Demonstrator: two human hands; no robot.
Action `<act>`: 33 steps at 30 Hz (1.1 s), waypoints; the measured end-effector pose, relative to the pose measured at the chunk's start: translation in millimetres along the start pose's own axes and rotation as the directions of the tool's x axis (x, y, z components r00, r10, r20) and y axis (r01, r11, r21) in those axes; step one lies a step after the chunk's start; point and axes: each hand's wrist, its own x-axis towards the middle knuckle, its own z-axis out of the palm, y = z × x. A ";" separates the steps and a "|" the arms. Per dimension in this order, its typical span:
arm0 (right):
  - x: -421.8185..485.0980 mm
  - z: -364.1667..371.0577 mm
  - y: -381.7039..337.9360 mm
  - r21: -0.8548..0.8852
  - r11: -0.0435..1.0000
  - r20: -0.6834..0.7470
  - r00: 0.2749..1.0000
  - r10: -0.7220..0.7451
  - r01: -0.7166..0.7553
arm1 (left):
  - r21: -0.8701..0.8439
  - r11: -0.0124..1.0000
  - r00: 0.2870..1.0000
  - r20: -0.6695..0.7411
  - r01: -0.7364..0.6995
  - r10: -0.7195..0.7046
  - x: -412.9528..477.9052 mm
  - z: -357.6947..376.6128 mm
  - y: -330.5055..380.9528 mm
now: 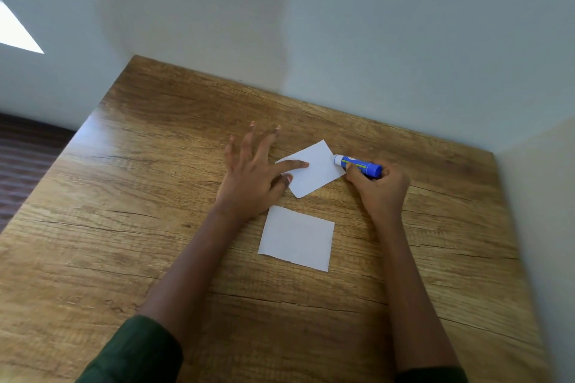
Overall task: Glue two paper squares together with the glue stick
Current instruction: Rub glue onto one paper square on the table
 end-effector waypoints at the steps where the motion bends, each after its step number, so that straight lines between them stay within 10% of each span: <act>1: -1.8 -1.5 -0.4 0.000 1.000 -0.009 1.000 -0.005 0.005 | 0.001 1.000 1.000 0.000 0.000 0.000 0.0 0.3 -0.2; 20: -22.5 -17.4 6.3 0.126 0.987 -0.017 0.995 0.102 -0.099 | -0.019 1.000 1.000 0.015 -0.011 0.012 0.3 1.7 -0.7; 33: -46.8 3.6 -5.2 0.146 0.976 0.299 0.933 -0.198 0.160 | -0.006 1.000 1.000 -0.003 -0.007 0.007 -1.0 0.8 0.0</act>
